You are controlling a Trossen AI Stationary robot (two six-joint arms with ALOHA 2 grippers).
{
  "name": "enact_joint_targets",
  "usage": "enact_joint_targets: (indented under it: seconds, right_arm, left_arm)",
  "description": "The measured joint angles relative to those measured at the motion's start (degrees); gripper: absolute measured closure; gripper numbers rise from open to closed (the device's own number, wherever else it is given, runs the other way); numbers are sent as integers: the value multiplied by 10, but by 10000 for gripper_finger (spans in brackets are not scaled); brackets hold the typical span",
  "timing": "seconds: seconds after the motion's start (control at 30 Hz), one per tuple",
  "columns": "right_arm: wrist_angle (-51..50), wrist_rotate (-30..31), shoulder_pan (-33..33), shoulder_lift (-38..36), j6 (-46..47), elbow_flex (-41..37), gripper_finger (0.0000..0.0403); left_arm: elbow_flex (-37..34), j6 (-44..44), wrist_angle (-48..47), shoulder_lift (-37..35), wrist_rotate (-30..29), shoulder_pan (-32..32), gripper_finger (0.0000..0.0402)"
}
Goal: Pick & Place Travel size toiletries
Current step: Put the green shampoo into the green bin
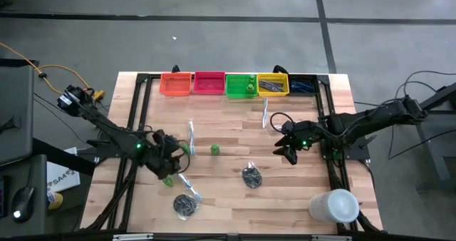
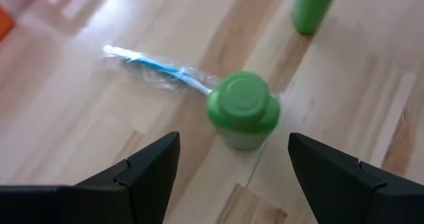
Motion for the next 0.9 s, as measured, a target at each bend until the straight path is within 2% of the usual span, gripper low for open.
enact_joint_targets:
  seconds: [0.13,0.27,0.43,0.9]
  right_arm:
    - [0,0,0,0,0,0,211]
    - [0,-3,0,0,2,0,211]
    - [0,-15,0,0,7,0,211]
    - [0,-28,0,0,16,0,211]
  left_arm:
    - [-6,45,7,0,29,3,121]
    - [-52,51,69,0,71,3,121]
    - [-93,39,125,0,27,4,121]
    - [-111,26,170,0,14,3,121]
